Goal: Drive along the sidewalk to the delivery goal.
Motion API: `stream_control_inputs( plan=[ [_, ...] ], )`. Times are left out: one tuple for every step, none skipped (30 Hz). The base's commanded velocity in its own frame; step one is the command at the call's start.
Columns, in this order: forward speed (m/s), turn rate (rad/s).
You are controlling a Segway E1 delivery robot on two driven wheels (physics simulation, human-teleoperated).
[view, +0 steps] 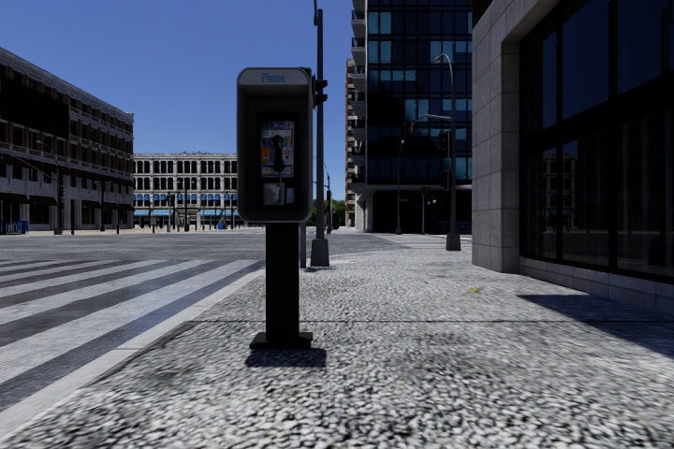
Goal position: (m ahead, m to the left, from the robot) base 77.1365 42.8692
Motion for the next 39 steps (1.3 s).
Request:
stream_control_inputs(
  plan=[
    [0.0,0.0],
    [0.0,0.0],
    [0.0,0.0],
    [0.0,0.0],
    [0.0,0.0],
    [0.0,0.0],
    [0.0,0.0],
    [0.0,0.0],
    [0.0,0.0],
    [0.0,0.0],
    [0.0,0.0],
    [0.0,0.0],
    [0.0,0.0],
    [0.0,0.0],
    [0.0,0.0],
    [0.0,0.0],
    [0.0,0.0],
    [0.0,0.0],
    [0.0,0.0],
    [0.0,0.0],
    [0.0,0.0],
    [0.0,0.0],
    [0.0,0.0],
    [0.0,0.0],
    [0.0,0.0],
    [0.0,0.0],
    [0.0,0.0],
    [0.0,0.0],
    [0.0,0.0],
    [0.0,0.0],
    [0.02,0.14],
    [0.04,0.22],
    [0.04,0.33],
    [0.09,0.38],
    [0.18,0.39],
    [0.25,0.4],
    [0.25,0.4],
    [0.33,0.4],
    [0.4,0.4]
  ],
)
